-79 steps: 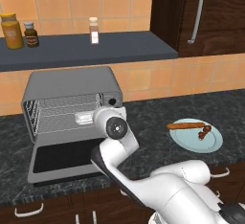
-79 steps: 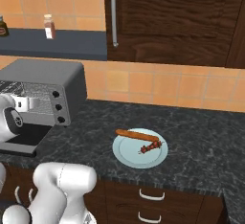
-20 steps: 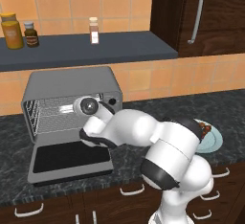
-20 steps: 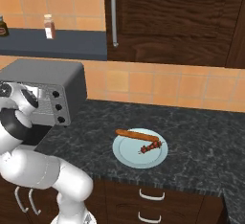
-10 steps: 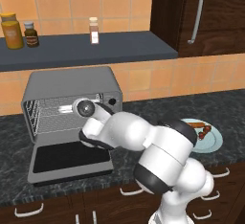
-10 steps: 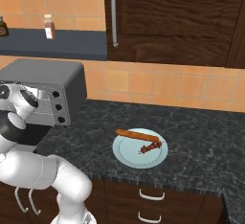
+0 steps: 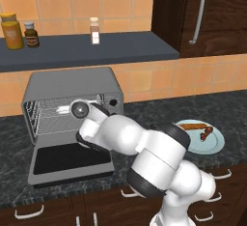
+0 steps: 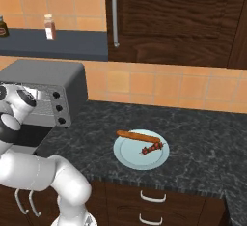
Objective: Pick up the kebab skewer and baguette bread, and place them inside the toaster oven. Close the toaster oven door and start by setting the timer.
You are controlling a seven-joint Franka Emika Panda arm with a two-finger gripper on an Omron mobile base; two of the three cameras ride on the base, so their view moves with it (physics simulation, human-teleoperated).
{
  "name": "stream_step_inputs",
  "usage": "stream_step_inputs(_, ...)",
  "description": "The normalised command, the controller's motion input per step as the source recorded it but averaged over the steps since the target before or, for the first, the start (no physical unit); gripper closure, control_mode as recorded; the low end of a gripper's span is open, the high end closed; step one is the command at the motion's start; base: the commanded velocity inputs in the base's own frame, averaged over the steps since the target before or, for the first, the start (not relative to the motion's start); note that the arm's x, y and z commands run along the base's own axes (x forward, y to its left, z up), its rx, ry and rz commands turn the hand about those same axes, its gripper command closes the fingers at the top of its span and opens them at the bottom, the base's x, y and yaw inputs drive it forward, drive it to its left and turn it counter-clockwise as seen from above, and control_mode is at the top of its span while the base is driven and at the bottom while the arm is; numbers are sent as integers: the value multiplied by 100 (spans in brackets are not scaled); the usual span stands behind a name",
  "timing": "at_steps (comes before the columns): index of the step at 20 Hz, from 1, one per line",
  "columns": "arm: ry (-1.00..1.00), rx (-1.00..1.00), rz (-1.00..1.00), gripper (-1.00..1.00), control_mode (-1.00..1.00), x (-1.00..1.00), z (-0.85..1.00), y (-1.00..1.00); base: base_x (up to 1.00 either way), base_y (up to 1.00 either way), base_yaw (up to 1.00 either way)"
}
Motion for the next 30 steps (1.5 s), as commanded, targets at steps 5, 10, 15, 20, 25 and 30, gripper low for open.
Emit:
stream_step_inputs(5,5,-1,0,-100,-100,0,-12,9,0,0,0)
stream_step_inputs(10,4,0,0,-100,-100,0,-2,7,0,0,0)
stream_step_inputs(15,0,-1,0,-100,-100,0,-16,2,0,0,0)
stream_step_inputs(20,5,-1,0,-100,-100,-12,-45,10,0,0,0)
stream_step_inputs(25,4,0,0,-100,-100,-69,-86,15,0,0,0)
stream_step_inputs(30,0,0,0,-100,-100,-93,-87,15,0,0,0)
